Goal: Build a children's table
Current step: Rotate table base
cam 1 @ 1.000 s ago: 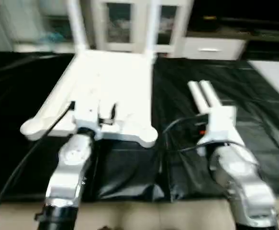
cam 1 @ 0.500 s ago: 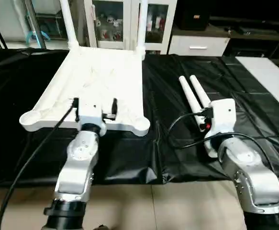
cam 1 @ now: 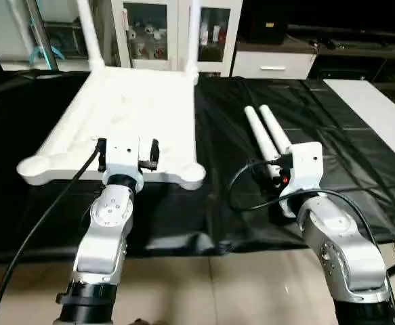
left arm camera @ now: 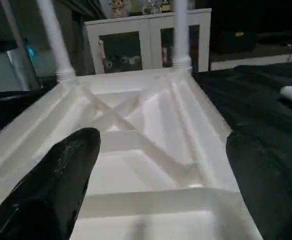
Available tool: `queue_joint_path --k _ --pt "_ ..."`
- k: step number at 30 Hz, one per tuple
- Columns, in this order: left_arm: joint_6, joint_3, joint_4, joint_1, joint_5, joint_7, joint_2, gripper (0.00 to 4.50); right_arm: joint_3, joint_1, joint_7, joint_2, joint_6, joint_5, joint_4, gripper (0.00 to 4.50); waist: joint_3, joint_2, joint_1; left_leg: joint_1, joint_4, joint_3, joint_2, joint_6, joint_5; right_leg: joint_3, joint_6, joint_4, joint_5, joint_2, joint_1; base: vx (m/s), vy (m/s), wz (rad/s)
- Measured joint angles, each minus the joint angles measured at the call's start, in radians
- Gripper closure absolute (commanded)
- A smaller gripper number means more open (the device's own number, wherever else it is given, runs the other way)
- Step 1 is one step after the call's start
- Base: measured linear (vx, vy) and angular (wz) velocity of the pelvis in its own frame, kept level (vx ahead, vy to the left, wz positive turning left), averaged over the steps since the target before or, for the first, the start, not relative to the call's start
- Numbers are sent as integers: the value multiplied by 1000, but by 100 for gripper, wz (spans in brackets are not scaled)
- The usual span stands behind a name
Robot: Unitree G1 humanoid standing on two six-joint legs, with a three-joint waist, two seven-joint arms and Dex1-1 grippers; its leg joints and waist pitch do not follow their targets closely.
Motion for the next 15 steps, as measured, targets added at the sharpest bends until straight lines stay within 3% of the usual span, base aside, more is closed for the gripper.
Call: queue_joint_path --k 1,2,3,4,5,6,7,8,9,10,11,12,13,14,15 --pt "1 -2 3 -1 1 1 -11 0 -9 3 -2 -4 0 0 6 62 1 -4 7 -16 88 4 -10 56 -35 -3 -11 -5 2 3 2 -1 -244 4" --pt "1 -16 9 -1 1 1 -19 0 -15 7 -4 -5 0 -1 15 62 0 -8 11 -17 149 8 -32 86 -55 -3 -21 -16 8 8 7 -2 -207 0" --pt "0 -19 10 -5 -3 1 -25 0 -23 6 -8 3 0 1 15 62 -4 -4 10 -11 175 7 -56 91 -58 -9 -28 -30 15 18 8 -2 -207 0" --pt "0 -19 10 -14 -8 1 -29 0 -30 5 -11 6 0 1 14 62 -7 0 8 -1 165 5 -79 92 -59 -18 -31 -40 23 29 6 -12 -160 3" --pt "0 -17 10 -26 -21 0 -33 0 -34 8 -14 12 0 2 13 62 -10 16 8 14 110 1 -89 102 -91 -36 -29 -65 36 53 5 -35 -132 13" --pt "-1 -14 9 -28 -37 -10 -32 0 -29 10 -13 16 1 2 13 62 -11 24 15 20 71 -16 -73 62 -104 -58 -28 -92 57 70 5 -35 -132 13" --pt "3 -8 10 -21 -48 -17 -28 0 -19 10 -13 21 2 3 13 62 -12 30 15 20 65 -16 -57 31 -92 -63 13 -80 58 69 -2 -35 -140 11" --pt "4 -1 10 -17 -57 -29 -20 0 -8 10 -13 28 2 5 12 62 -13 26 15 19 68 -14 -54 24 -89 -38 57 -34 35 49 -17 -24 -111 5" --pt "4 12 10 -17 -69 -42 -13 0 7 9 -11 34 2 6 4 62 -15 16 17 12 80 -8 -60 22 -89 25 69 16 18 6 -35 -24 -111 5" --pt "3 23 9 -18 -72 -46 -8 0 11 8 -11 33 1 7 -1 62 -15 11 24 6 88 -3 -64 21 -88 50 83 11 8 -28 -41 -45 -78 8" --pt "3 34 9 -17 -82 -55 -6 0 12 9 -11 33 2 6 -1 62 -11 7 33 5 84 -1 -64 21 -86 52 92 11 19 -45 -45 -89 -110 -1" --pt "3 41 9 -18 -90 -64 -5 0 12 11 -12 30 2 4 2 62 -5 2 49 15 63 -1 -63 2 -72 48 89 7 20 -47 -42 -89 -110 -1" --pt "3 41 9 -18 -91 -65 -7 0 10 10 -14 29 2 0 5 62 4 -1 53 22 46 -2 -64 -15 -67 40 88 1 20 -51 -30 -115 -137 -3" --pt "3 32 9 -18 -91 -69 -12 0 8 12 -16 29 2 -2 7 62 10 8 50 31 37 -14 -62 -21 -65 12 87 -15 18 -59 -11 -87 -97 25" --pt "3 22 8 -19 -96 -73 -14 0 6 7 -18 31 2 -3 8 62 16 17 43 40 32 -29 -60 -24 -66 -26 86 -36 17 -71 13 -87 -97 25"
